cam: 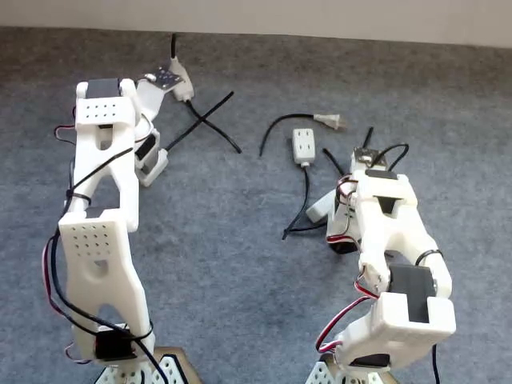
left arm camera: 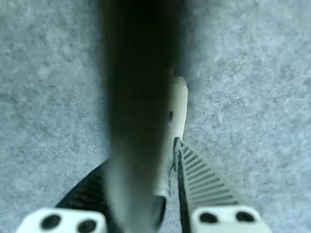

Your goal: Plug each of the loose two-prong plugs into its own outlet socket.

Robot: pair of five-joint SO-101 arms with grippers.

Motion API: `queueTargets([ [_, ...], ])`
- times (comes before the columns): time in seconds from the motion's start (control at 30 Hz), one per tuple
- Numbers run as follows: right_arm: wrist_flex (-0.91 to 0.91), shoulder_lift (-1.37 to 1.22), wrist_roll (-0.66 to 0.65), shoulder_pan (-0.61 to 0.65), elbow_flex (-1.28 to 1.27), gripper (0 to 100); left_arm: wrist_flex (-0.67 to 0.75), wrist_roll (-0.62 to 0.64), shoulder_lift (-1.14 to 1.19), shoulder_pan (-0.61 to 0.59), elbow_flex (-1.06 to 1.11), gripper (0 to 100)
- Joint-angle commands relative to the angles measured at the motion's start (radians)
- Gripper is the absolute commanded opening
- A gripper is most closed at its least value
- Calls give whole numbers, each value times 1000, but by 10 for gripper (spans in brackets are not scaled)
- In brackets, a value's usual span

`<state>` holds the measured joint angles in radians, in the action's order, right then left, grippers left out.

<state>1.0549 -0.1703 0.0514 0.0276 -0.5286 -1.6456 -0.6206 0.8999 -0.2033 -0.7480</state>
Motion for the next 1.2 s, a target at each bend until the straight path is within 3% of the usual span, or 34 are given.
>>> queueTargets([
  [0.0, -62, -2, 12, -4, 4, 8, -38, -8, -42, 10, 8, 175],
  [0.27, -62, -2, 11, -4, 4, 8, -72, -11, -222, 16, 8, 229],
  [0.4, -62, -2, 11, -4, 4, 8, -71, -12, -165, 30, 10, 234],
  [0.77, -62, -2, 11, -4, 2, 8, 98, -3, -12, 1, 8, 229],
  [0.9, -62, -2, 11, -4, 2, 8, 98, -2, -16, 7, -22, 117],
  [1.0, -62, -2, 11, -4, 2, 8, 98, 80, -12, 8, -113, 24],
  [1.17, -62, -2, 11, -4, 2, 8, 100, 250, -10, 13, -315, 18],
])
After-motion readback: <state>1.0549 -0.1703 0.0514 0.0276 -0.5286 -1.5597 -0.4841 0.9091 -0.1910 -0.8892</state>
